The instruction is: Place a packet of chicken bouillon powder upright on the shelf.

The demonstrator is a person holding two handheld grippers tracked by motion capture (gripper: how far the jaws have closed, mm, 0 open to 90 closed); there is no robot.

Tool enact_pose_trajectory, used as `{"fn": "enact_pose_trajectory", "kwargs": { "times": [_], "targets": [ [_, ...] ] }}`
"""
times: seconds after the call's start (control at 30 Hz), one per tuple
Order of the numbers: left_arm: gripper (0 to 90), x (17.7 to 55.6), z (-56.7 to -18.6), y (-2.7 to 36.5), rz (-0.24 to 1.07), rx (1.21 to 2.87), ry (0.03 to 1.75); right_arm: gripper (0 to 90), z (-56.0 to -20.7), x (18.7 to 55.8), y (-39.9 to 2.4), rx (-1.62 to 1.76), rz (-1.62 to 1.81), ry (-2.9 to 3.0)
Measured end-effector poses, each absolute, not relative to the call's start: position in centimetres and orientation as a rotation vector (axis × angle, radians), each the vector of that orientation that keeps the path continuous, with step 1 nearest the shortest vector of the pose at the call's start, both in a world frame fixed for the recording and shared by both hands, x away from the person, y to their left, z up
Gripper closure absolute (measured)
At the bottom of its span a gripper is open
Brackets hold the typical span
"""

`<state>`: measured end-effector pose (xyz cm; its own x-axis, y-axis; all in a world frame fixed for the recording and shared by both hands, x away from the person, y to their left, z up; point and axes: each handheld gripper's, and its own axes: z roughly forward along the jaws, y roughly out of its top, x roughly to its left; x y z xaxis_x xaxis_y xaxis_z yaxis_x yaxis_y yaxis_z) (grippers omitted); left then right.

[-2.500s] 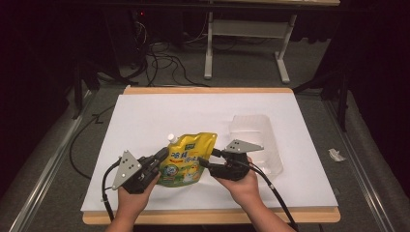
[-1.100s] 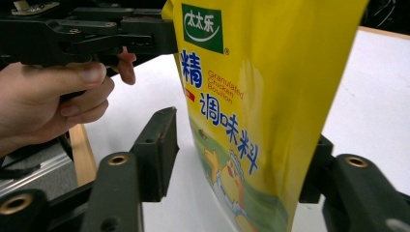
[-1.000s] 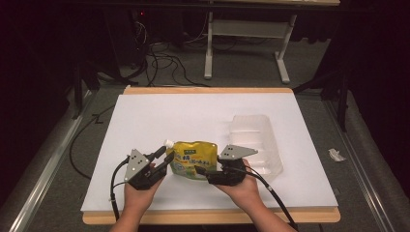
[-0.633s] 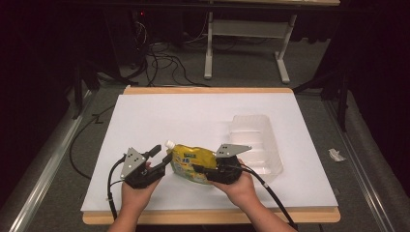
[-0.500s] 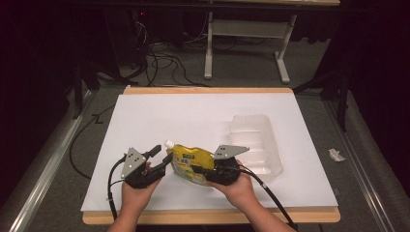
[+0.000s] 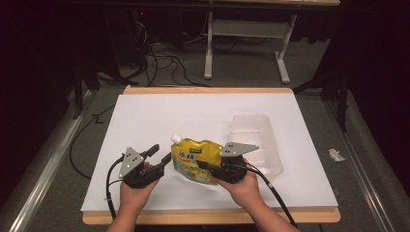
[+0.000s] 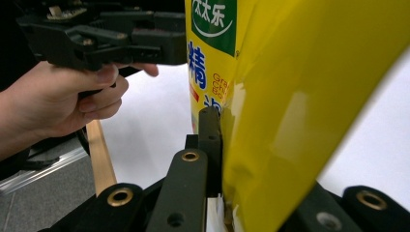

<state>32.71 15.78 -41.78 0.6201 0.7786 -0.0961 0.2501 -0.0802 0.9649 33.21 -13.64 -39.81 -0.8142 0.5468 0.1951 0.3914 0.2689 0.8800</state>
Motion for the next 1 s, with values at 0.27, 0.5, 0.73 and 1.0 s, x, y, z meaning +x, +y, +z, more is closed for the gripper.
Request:
{"fn": "enact_pose_trajectory", "kwargs": {
  "times": [0.27,0.5,0.73,1.0],
  "targets": [
    [39.0,32.9,-42.0,15.6,0.543,1.67,0.881,85.7,-38.1,33.0,-15.9,0.857,1.62,2.353],
    [37.8,32.9,-42.1,15.5,0.552,1.684,0.874,85.7,-36.9,32.6,-17.7,0.827,1.628,2.327],
    [35.7,33.0,-42.3,15.5,0.541,1.695,0.872,85.8,-35.6,32.2,-19.5,0.818,1.653,2.289],
    [35.0,33.2,-42.6,15.3,0.536,1.716,0.88,85.9,-33.7,32.3,-21.8,0.803,1.661,2.254]
  ]
}}
